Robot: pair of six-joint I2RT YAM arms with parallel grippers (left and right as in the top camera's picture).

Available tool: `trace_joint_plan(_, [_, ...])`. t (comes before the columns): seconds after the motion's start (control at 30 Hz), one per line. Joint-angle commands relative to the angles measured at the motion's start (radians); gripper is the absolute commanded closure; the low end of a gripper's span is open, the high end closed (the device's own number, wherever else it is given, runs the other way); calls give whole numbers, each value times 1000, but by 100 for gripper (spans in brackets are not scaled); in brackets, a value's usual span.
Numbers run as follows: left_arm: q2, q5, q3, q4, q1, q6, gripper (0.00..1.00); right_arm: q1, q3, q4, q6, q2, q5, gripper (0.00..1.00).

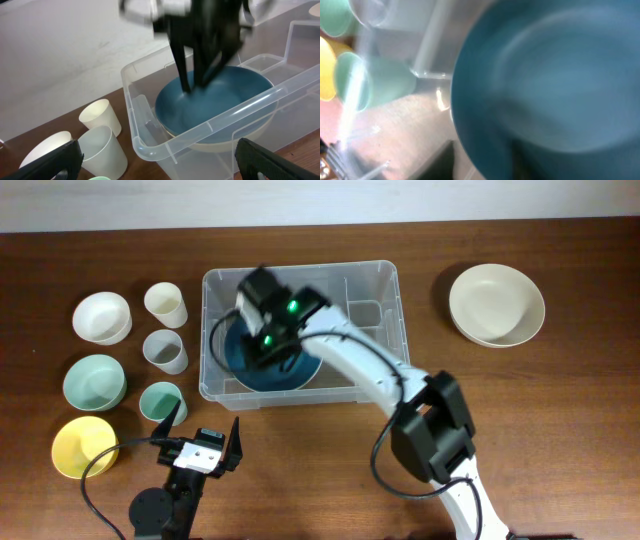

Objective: Pack container
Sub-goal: 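Move the right gripper to the rim of the remaining cream bowl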

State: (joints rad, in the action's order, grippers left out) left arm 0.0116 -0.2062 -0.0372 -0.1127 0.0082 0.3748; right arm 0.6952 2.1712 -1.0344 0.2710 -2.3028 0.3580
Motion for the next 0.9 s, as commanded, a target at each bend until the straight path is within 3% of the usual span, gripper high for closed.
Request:
trace_joint_plan(0.0, [-6,-5,5,-1,4,9,1,-108,222,-90,-6,8,-25,37])
trace_joint_plan(0.1, [-6,-5,5,-1,4,9,1,-192,394,-202,-5,8,-79,16])
trace_joint_plan(0.23, [-6,-5,5,-1,4,9,1,-330,597,-373,69,8,-208,2])
trace_joint_plan(0.4, [-6,-5,5,-1,4,9,1,-575,731,-561,212,8,-291,1])
trace_joint_plan(0.6, [-6,-5,5,-1,4,9,1,-842,697,-655,214,5,-262,1])
trace_joint_plan(0.73, [-6,-5,5,-1,4,9,1,-1007,533,-651,218,5,-259,1])
trace_joint_plan(0.87, [-6,-5,5,-1,4,9,1,-1065,347,-619,291,5,-261,1])
